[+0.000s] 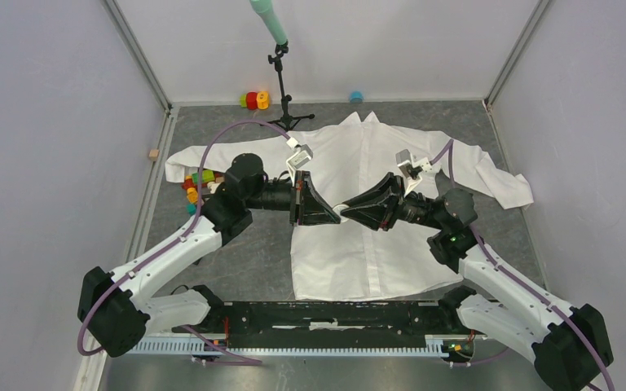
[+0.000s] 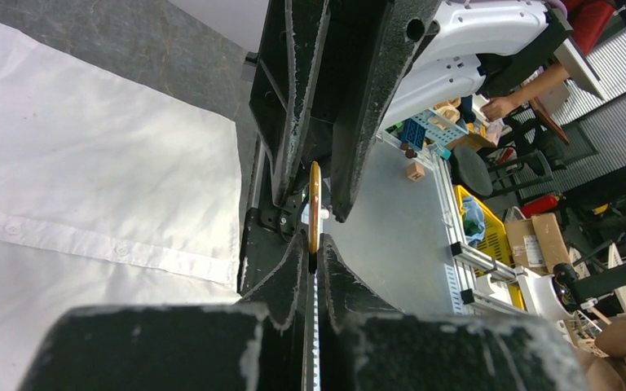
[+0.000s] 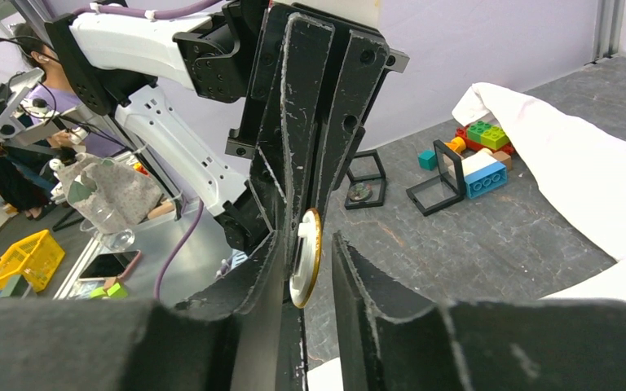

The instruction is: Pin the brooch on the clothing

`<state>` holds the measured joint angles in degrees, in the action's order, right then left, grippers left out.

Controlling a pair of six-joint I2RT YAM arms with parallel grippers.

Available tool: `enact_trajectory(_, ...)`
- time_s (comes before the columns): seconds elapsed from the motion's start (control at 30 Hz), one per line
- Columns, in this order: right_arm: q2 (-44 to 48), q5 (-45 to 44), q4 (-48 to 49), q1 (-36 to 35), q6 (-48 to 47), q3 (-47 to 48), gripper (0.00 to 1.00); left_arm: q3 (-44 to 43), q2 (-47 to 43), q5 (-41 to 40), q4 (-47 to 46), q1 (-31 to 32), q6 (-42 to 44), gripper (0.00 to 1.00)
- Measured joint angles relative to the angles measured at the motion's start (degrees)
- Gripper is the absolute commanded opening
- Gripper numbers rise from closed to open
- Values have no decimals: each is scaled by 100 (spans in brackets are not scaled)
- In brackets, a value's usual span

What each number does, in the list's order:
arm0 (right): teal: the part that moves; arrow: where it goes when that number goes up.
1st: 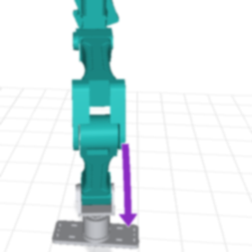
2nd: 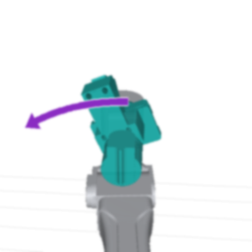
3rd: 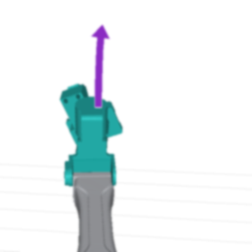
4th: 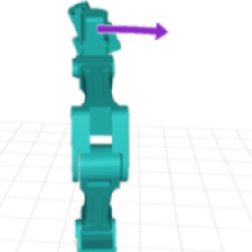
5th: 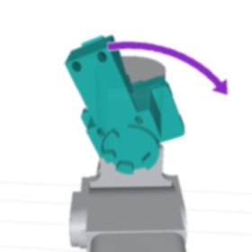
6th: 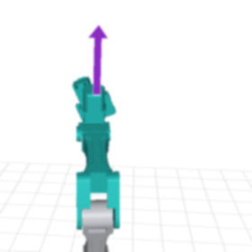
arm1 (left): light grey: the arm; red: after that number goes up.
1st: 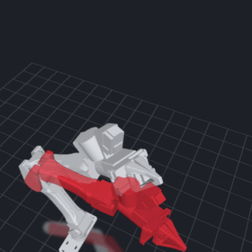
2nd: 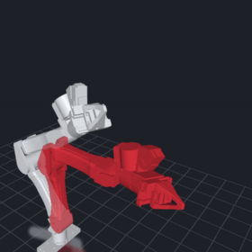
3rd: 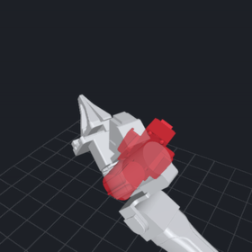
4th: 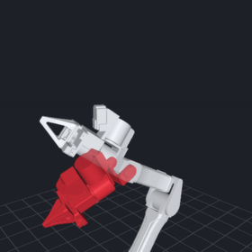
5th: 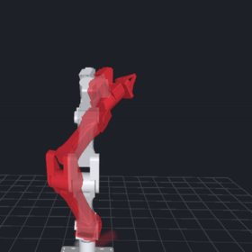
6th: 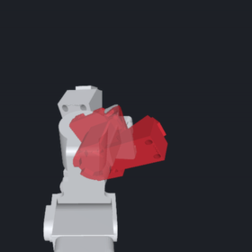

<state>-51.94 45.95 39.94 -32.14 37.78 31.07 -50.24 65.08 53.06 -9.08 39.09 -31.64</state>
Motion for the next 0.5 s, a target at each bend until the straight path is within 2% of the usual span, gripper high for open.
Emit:
enact_trajectory(0.23, -37, 4, -101, 0, -15, -2, 31, 0, 0, -4, 26, 4, 24, 2)
enact_trajectory(0.5, -28, 2, -254, 0, -131, -2, 22, 0, 0, -50, 203, 4, 188, 2)
